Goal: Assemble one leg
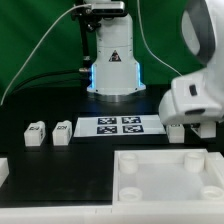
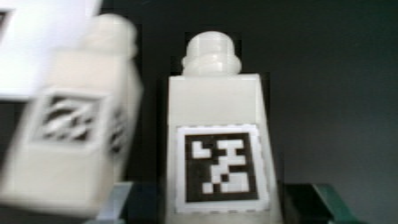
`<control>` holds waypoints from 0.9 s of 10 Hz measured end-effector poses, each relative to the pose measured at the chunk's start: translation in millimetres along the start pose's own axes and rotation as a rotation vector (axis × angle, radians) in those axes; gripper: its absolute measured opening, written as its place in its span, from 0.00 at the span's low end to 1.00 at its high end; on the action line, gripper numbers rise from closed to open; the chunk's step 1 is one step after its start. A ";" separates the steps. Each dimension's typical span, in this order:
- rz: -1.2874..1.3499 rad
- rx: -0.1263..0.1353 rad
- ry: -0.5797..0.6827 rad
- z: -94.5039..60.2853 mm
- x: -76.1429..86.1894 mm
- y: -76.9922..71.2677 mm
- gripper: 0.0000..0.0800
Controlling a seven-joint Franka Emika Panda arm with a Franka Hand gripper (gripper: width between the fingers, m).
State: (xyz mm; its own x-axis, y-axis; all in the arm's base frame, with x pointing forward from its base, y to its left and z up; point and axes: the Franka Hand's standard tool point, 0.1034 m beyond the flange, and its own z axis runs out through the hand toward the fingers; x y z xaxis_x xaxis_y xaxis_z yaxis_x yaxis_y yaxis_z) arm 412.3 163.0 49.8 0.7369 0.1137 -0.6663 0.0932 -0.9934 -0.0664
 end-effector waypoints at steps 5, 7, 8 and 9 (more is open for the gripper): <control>-0.063 -0.001 0.486 -100.0 -10.3 26.6 0.37; -0.062 -0.008 0.676 -99.5 -7.4 29.9 0.37; -0.064 -0.009 0.731 -102.8 -5.9 32.9 0.37; -0.129 -0.039 0.833 -129.8 4.0 47.0 0.37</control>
Offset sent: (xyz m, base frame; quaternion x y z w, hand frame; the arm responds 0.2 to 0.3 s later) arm 0.0216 -0.0207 0.0952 -0.0134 0.2662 -0.0294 0.9634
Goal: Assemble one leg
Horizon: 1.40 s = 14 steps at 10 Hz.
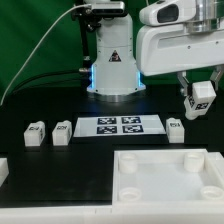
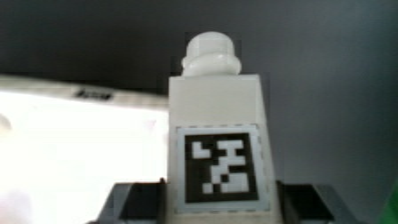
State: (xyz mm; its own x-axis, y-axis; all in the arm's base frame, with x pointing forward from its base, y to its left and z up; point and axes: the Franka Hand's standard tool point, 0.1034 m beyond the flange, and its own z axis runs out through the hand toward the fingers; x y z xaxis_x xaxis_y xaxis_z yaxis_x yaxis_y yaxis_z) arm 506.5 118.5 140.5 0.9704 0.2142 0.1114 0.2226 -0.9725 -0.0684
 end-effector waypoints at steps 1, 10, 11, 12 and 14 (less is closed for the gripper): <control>-0.015 -0.016 0.105 -15.3 26.8 21.2 0.37; 0.005 -0.108 0.522 -13.1 48.0 54.8 0.37; 0.004 -0.102 0.514 -4.9 50.1 54.0 0.37; 0.005 -0.092 0.522 1.7 64.8 51.6 0.37; 0.008 -0.077 0.534 17.3 84.6 48.2 0.37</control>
Offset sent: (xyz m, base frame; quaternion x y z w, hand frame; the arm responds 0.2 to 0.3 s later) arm 0.0000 0.0000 0.0000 0.0000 0.2667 0.0000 0.9638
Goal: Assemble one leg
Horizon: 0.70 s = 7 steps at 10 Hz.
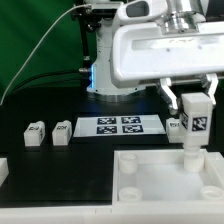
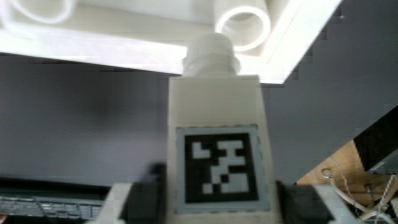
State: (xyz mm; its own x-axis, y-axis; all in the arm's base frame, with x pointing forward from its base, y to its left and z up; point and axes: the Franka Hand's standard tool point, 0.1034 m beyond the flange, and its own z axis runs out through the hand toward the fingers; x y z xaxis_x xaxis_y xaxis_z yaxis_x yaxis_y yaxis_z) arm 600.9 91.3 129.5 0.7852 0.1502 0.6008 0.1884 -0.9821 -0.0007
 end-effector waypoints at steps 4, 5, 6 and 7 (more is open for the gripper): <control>0.006 0.022 -0.015 27.6 -3.8 -11.7 0.37; 0.008 0.022 -0.016 30.3 -3.6 -10.8 0.37; 0.006 0.025 -0.021 32.3 -5.3 -13.3 0.37; 0.005 0.028 -0.025 34.9 -6.3 -15.3 0.37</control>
Offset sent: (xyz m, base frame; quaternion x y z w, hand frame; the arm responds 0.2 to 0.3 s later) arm 0.0160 0.0101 -0.0120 -0.0161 0.0241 0.0198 0.9994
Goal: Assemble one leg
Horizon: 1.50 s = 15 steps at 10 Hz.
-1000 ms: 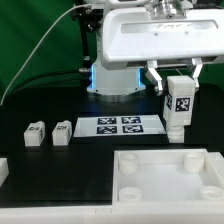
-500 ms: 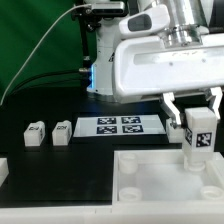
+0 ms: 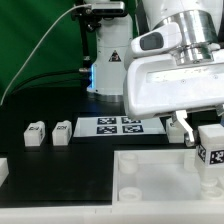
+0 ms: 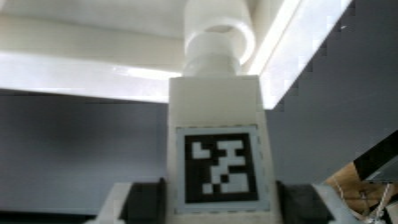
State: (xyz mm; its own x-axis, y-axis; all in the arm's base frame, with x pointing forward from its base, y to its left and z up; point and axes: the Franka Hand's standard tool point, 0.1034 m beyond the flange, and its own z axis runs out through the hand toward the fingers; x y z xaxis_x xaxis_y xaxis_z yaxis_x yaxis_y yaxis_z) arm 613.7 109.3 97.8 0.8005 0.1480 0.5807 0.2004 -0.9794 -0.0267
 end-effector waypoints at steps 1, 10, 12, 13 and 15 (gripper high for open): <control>-0.001 0.002 0.001 2.3 1.6 -1.5 0.37; 0.000 -0.004 0.027 20.2 -14.2 -2.8 0.37; 0.000 -0.004 0.027 20.2 -14.2 -2.8 0.37; 0.000 -0.004 0.027 20.2 -14.2 -2.8 0.45; 0.000 -0.004 0.027 20.2 -14.2 -2.8 0.70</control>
Offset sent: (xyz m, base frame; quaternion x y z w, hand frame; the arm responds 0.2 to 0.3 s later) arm 0.0038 0.0070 -0.0101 -0.0024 0.0037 0.0086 1.0000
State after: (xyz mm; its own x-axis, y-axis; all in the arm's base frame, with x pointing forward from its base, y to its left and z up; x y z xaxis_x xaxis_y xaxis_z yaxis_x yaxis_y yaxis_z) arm 613.2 112.7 73.2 0.7849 0.1440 0.6026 0.1976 -0.9800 -0.0233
